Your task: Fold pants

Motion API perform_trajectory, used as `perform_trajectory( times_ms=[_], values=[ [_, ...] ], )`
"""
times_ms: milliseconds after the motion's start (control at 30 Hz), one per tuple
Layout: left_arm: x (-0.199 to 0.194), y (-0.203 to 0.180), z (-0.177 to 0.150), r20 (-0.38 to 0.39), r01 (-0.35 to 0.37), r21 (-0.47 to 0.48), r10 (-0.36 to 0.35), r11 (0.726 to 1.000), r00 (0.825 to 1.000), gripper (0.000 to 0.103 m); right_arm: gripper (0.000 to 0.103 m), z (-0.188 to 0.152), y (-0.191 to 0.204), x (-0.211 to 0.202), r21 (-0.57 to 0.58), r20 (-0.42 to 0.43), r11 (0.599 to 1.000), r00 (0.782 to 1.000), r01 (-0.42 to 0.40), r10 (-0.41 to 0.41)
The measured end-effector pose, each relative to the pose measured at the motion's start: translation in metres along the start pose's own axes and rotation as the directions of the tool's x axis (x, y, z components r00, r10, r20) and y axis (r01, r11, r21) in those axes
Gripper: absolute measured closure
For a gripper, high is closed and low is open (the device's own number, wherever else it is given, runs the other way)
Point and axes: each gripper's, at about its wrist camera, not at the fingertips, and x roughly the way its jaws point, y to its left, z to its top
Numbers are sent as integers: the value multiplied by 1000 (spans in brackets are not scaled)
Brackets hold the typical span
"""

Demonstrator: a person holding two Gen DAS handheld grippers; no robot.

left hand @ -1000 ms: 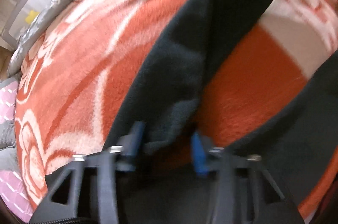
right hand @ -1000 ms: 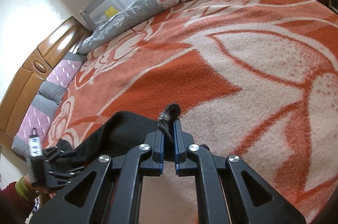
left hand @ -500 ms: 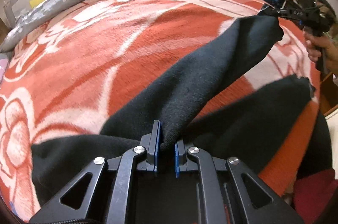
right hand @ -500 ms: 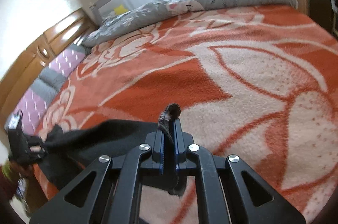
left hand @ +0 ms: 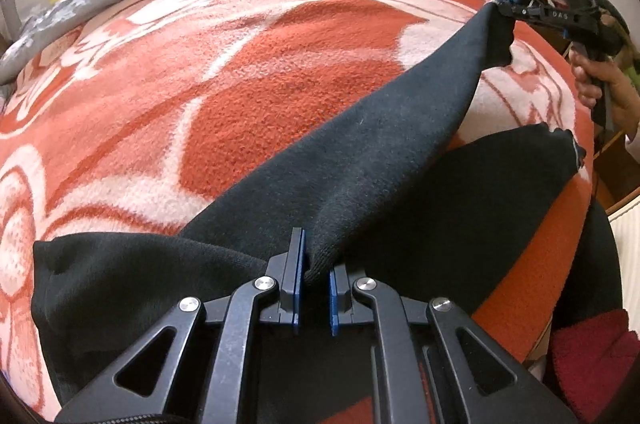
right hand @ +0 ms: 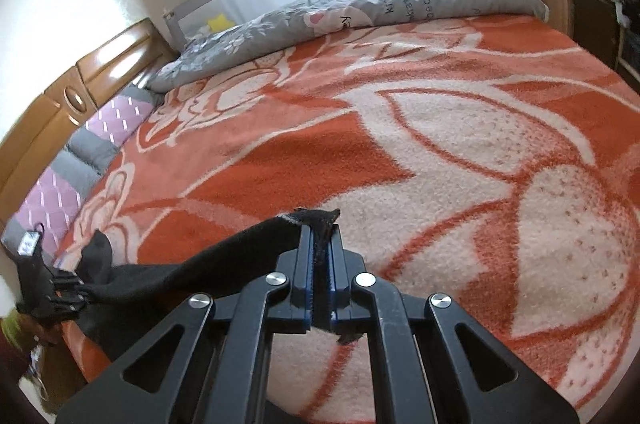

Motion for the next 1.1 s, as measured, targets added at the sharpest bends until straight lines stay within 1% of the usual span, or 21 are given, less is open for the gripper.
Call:
perform_trajectory(
  times_ms=[133,267,400,533,567,600,700,800,933,1033,1067,1100],
  values=[
    [-10,-12,-15,8,-6,21,5,1000,1000,95,97,-27,1,-14,-41,-14,999,1000,-7,7],
    [-12,-20,-36,-11,1,23,0,1000,1000,95,97,-66,4,-34,-87,-41,996,999,-14,10],
    [-13,-28,-53,-18,-3,30,3,1000,1000,95,97,-107,10,-56,-136,-77,991,997,-13,3],
    [-14,-32,-65,-18,-2,23,2,1000,1000,95,98,-137,17,-70,-163,-102,987,995,2,-19],
    [-16,-31,-66,-17,-1,19,2,1000,1000,95,98,-143,17,-73,-164,-106,987,994,5,-23],
    [-17,-31,-67,-14,0,18,1,1000,1000,95,100,-147,18,-76,-165,-105,986,994,12,-30],
    [-25,-30,-70,2,1,21,-1,1000,1000,95,100,-154,18,-87,-148,-86,989,996,20,-33],
    [-32,-26,-74,15,20,10,-21,1000,1000,95,100,-160,25,-93,-148,-77,989,997,17,-29],
    [-28,-24,-82,9,22,-4,-22,1000,1000,94,100,-172,36,-98,-158,-75,987,996,30,-42],
    [-15,-24,-87,-13,14,-22,-15,1000,1000,94,100,-183,34,-94,-149,-102,988,993,45,-61],
    [-12,-25,-88,-18,9,-28,-9,1000,1000,94,100,-187,31,-90,-137,-119,989,990,53,-69],
    [-8,-26,-88,-22,-1,-37,1,999,1000,92,100,-192,27,-84,-113,-155,993,986,46,-64]
  ],
)
